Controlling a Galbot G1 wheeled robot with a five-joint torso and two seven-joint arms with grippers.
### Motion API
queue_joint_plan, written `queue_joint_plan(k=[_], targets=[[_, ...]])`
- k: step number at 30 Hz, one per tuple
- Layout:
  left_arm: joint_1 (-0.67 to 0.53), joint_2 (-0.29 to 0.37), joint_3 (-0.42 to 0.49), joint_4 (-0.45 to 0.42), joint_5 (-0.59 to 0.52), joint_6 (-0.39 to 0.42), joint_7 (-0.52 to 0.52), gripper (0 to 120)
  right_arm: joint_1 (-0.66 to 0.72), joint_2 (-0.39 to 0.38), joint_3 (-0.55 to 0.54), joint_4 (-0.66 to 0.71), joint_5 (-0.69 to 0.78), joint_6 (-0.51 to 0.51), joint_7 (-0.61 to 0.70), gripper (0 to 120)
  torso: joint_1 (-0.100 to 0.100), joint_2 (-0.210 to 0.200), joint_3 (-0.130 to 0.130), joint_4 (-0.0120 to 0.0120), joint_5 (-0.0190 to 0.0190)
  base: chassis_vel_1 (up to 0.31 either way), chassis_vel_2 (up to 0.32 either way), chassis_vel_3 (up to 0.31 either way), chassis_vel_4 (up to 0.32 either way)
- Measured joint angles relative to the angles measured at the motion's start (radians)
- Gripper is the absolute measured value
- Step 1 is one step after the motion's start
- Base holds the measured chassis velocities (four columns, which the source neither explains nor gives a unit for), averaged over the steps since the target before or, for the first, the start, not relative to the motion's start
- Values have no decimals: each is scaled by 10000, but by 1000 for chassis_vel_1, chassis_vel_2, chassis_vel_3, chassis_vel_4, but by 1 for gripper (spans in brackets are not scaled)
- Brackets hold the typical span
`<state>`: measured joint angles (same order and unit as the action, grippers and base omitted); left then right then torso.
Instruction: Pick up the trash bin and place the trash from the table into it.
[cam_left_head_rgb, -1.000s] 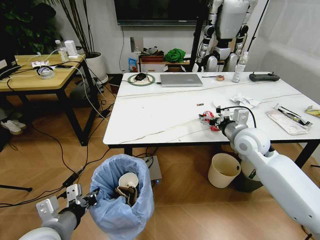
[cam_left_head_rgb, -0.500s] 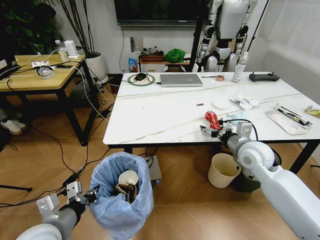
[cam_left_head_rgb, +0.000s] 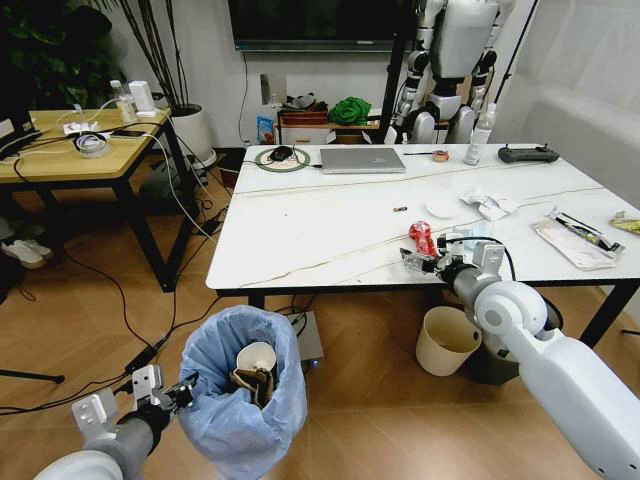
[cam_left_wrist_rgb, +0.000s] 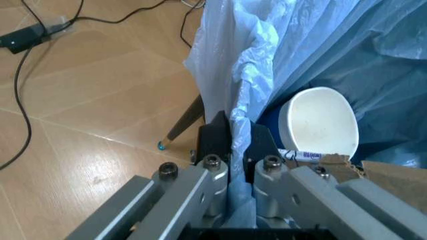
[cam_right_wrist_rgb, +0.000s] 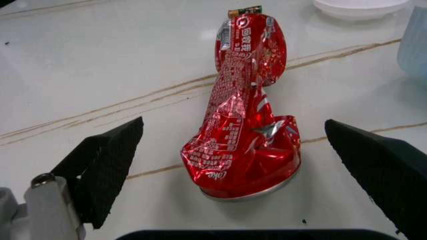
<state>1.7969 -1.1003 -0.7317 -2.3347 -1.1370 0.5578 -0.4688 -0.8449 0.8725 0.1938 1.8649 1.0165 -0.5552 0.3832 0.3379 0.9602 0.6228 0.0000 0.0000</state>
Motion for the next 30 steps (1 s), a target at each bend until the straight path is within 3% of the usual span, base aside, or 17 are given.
queue_joint_plan(k=[9,13,16,20,23,30], targets=[[43,-20,-27,-34,19,0,-3,0,14,12,-49,-85,3,42,-34,99,0,0,0,0,0,0,0,0,0],[56,-25,-29,-38,21,-2,-3,0,4,26,-49,-126,19,108,-74,90,0,0,0,0,0,0,0,0,0],[58,-26,-37,-40,26,-5,-3,0,-33,18,-47,-138,23,149,-113,73,0,0,0,0,0,0,0,0,0],[58,-25,-39,-46,27,-8,-3,0,-37,15,-48,-139,23,157,-115,64,0,0,0,0,0,0,0,0,0],[57,-23,-42,-51,27,-11,-3,0,-37,17,-58,-138,22,163,-114,50,0,0,0,0,0,0,0,0,0],[56,-23,-43,-56,27,-14,-3,0,-39,24,-66,-150,18,169,-108,48,0,-2,0,0,0,0,0,0,0]])
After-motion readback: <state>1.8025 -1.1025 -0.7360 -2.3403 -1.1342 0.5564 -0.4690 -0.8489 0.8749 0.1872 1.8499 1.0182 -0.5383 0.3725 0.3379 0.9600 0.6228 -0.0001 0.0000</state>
